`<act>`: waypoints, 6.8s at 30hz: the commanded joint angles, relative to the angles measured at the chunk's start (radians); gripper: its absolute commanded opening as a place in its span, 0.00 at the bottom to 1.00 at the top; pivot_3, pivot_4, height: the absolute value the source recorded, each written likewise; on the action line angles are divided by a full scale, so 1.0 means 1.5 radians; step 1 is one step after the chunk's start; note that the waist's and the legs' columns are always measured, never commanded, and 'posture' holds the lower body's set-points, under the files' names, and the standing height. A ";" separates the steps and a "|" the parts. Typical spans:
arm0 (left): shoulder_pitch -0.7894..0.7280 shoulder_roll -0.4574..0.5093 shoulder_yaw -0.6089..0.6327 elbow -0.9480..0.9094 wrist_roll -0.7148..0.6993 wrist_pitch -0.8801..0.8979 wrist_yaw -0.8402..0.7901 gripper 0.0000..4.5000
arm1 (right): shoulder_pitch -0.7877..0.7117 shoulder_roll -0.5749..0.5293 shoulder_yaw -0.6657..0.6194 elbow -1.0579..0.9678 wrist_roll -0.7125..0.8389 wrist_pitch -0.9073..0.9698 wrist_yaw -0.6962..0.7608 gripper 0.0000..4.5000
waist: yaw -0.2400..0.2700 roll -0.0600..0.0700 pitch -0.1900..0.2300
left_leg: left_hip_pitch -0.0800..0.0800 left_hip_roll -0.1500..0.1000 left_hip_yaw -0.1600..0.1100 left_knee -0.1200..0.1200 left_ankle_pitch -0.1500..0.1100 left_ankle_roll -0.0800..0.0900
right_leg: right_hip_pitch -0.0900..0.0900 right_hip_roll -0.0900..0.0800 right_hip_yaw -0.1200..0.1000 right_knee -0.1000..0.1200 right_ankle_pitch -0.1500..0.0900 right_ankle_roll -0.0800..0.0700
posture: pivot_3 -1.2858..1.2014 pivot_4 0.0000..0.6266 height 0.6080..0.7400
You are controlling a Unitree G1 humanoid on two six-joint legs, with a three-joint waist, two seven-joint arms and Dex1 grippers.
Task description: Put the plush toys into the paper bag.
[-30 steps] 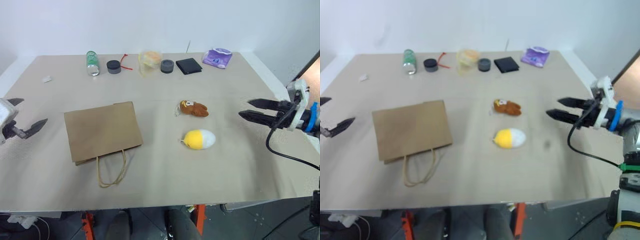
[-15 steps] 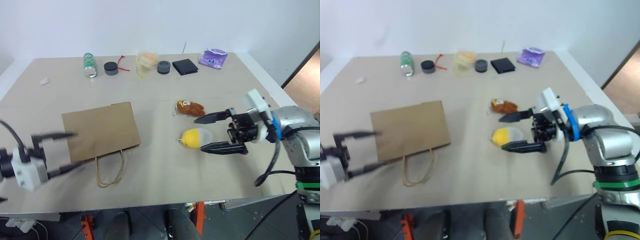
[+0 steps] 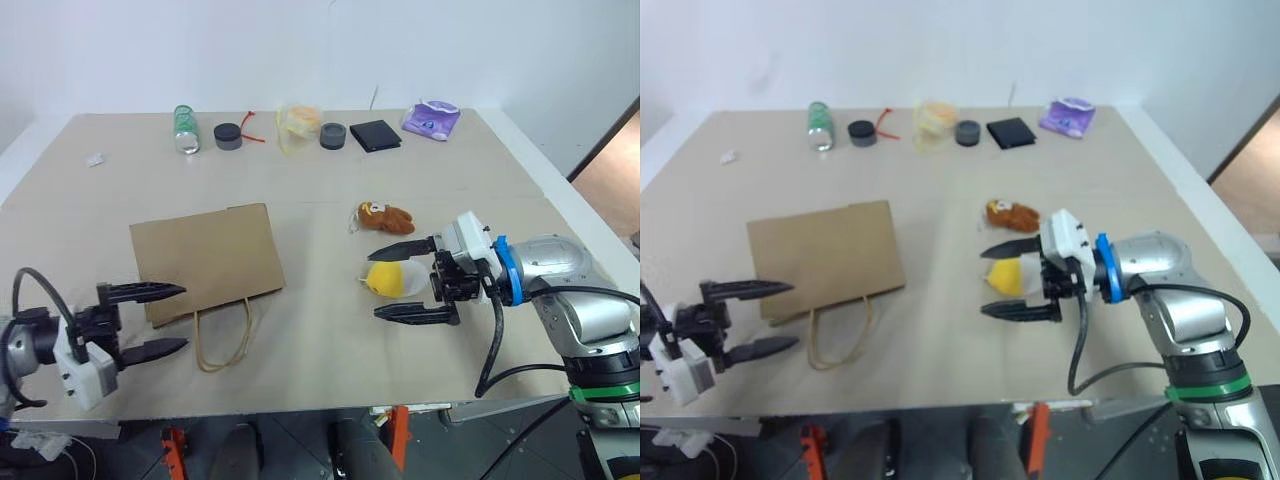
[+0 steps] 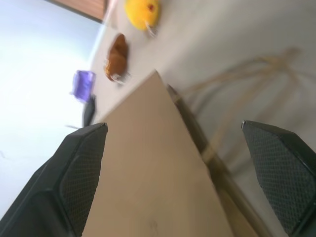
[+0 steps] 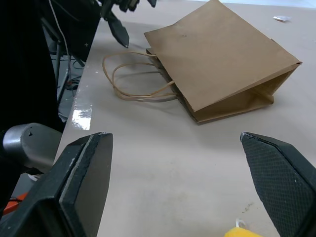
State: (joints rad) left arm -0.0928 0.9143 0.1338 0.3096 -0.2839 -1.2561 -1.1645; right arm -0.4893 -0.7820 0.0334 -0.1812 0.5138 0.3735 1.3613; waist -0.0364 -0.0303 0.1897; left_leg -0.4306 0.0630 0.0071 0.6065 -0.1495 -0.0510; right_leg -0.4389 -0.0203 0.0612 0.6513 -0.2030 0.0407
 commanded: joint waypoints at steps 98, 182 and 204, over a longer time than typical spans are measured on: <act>-0.085 -0.268 -0.006 -0.365 0.112 0.572 0.461 0.00 | -0.045 0.351 0.027 0.013 -0.020 0.067 -0.365 0.77 | -0.004 -0.008 -0.005 | 0.000 0.001 0.000 0.002 0.001 0.001 | 0.000 0.006 0.007 -0.001 0.005 0.001 | 0.52 0.24 1.00; -0.112 -0.303 -0.022 -0.353 0.119 0.578 0.469 0.00 | -0.226 0.212 0.007 0.239 -0.137 0.104 -0.399 0.99 | -0.010 -0.007 -0.004 | 0.001 0.002 -0.004 0.001 0.001 0.001 | -0.001 0.010 0.008 -0.001 0.006 -0.001 | 0.52 0.24 1.00; -0.115 -0.304 -0.013 -0.356 0.114 0.592 0.478 0.00 | -0.353 0.266 0.018 0.717 -0.314 -0.151 -0.507 0.03 | -0.008 -0.007 -0.004 | 0.000 0.001 -0.003 -0.001 0.001 0.002 | -0.001 0.010 0.009 -0.002 0.006 -0.001 | 0.52 0.24 1.00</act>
State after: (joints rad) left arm -0.2530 0.4554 0.0958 -0.2016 -0.1078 -0.3642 -0.4562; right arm -1.0142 -0.3767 0.0954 0.9368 0.0164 0.1760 0.5735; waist -0.0487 -0.0405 0.1834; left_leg -0.4304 0.0647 0.0021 0.6051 -0.1480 -0.0481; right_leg -0.4408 -0.0050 0.0748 0.6480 -0.1940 0.0394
